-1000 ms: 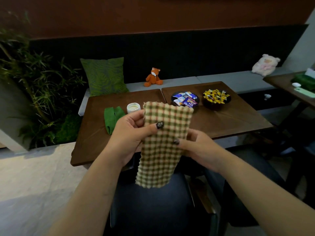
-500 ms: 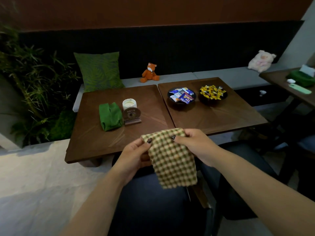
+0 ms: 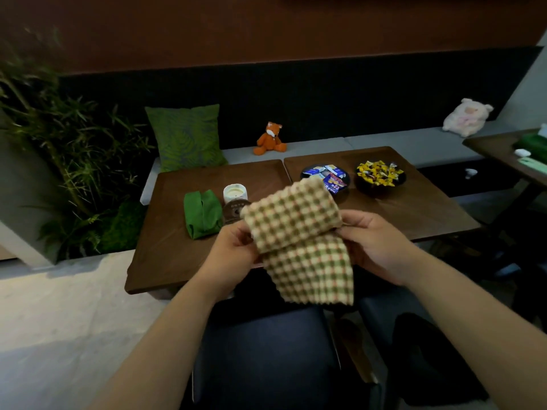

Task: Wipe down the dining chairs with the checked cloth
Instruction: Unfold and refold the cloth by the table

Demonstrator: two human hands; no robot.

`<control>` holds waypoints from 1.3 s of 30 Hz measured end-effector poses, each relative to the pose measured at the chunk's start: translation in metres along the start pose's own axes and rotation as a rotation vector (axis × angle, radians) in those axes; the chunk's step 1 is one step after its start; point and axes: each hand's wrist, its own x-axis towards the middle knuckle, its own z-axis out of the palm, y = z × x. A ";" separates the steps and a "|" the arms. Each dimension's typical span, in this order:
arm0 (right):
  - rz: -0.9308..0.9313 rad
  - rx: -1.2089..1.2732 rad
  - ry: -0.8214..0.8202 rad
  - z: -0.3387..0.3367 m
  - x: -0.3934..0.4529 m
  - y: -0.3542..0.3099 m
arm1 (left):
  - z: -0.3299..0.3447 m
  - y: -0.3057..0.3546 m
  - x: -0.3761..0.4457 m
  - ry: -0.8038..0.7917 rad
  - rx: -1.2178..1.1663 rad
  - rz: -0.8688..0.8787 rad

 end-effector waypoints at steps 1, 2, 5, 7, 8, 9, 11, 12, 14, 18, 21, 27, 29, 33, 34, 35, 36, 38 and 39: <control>-0.007 -0.015 -0.021 -0.001 0.000 -0.003 | -0.001 0.002 -0.002 -0.027 0.013 0.028; -0.001 -0.041 -0.038 -0.003 0.001 -0.002 | -0.002 0.000 -0.003 -0.052 0.043 0.040; 0.058 -0.083 -0.052 -0.006 0.007 0.012 | -0.007 -0.017 0.000 -0.083 0.137 0.009; 0.084 -0.080 -0.037 -0.004 0.014 0.024 | -0.008 -0.026 0.004 -0.070 0.127 -0.041; 0.069 -0.105 0.003 -0.002 0.017 0.031 | -0.008 -0.030 0.005 -0.046 0.079 -0.078; 0.031 -0.161 0.050 0.000 0.020 0.039 | -0.007 -0.034 0.007 -0.021 0.027 -0.101; -0.050 -0.330 0.141 0.003 0.027 0.057 | -0.007 -0.047 0.009 0.079 0.038 -0.105; -0.043 -0.361 0.174 0.003 0.031 0.068 | -0.007 -0.058 0.011 0.144 0.110 -0.107; 0.084 -0.316 0.233 0.004 0.039 0.090 | -0.008 -0.086 0.015 0.219 0.193 -0.201; 0.310 -0.158 0.314 0.001 0.069 0.137 | -0.013 -0.142 0.023 0.260 -0.044 -0.551; 0.362 -0.231 0.313 -0.001 0.101 0.165 | -0.019 -0.171 0.039 0.314 0.056 -0.620; 0.071 -0.576 0.384 -0.008 0.196 0.187 | -0.036 -0.211 0.122 0.406 0.499 -0.372; 0.039 -0.636 0.426 -0.016 0.229 0.190 | -0.045 -0.227 0.153 0.424 0.533 -0.382; -0.118 -1.194 0.388 -0.034 0.256 0.223 | -0.061 -0.268 0.177 0.227 0.945 -0.253; -0.202 -1.324 0.301 -0.035 0.254 0.235 | -0.061 -0.278 0.175 0.094 1.079 -0.217; -0.224 -1.416 0.183 -0.035 0.250 0.246 | -0.062 -0.289 0.172 -0.044 1.201 -0.208; -0.187 -1.484 0.073 -0.035 0.245 0.257 | -0.062 -0.298 0.168 -0.150 1.303 -0.212; -0.083 -1.530 -0.027 -0.036 0.241 0.271 | -0.064 -0.312 0.165 -0.227 1.410 -0.215; -0.068 -1.512 -0.027 -0.037 0.244 0.272 | -0.065 -0.315 0.167 -0.222 1.422 -0.217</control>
